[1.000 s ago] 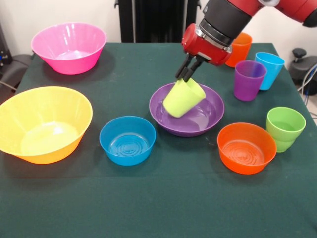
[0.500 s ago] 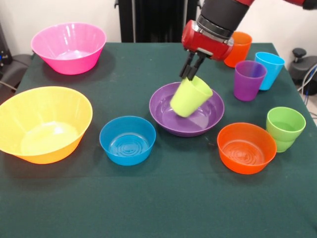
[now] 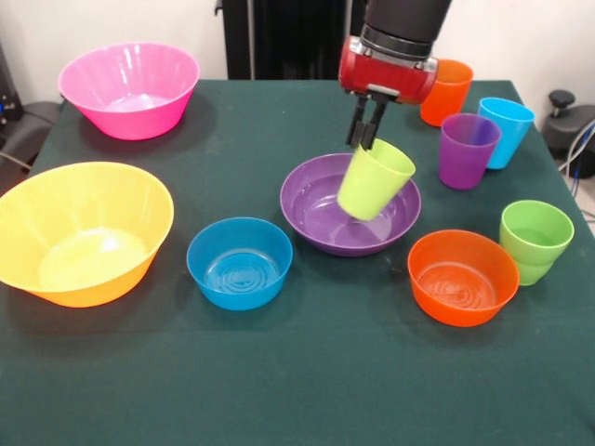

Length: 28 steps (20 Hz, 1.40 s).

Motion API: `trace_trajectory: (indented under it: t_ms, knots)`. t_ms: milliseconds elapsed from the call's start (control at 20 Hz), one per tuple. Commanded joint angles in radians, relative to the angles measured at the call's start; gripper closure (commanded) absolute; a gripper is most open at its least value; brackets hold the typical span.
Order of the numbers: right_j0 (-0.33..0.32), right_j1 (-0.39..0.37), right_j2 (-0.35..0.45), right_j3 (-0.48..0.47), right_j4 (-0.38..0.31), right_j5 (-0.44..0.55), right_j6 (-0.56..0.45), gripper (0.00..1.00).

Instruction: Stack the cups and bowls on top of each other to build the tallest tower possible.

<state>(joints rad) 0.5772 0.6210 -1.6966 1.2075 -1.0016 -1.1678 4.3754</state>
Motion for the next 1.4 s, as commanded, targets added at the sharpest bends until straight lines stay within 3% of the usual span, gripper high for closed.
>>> trace_trajectory:
  t_ms: [50,450,850,1100,1400]
  knots:
    - [-0.038,-0.064,0.232,-0.042,0.028,0.014,-0.336,1.0]
    - [-0.068,-0.1,0.3,-0.041,-0.015,0.009,-0.436,1.0]
    - [-0.055,-0.171,0.408,-0.041,0.048,0.028,-0.417,1.0]
    - [-0.065,-0.246,0.486,-0.006,0.124,0.048,-0.498,1.0]
    - [-0.074,-0.275,0.518,0.021,0.102,0.029,-0.584,1.0]
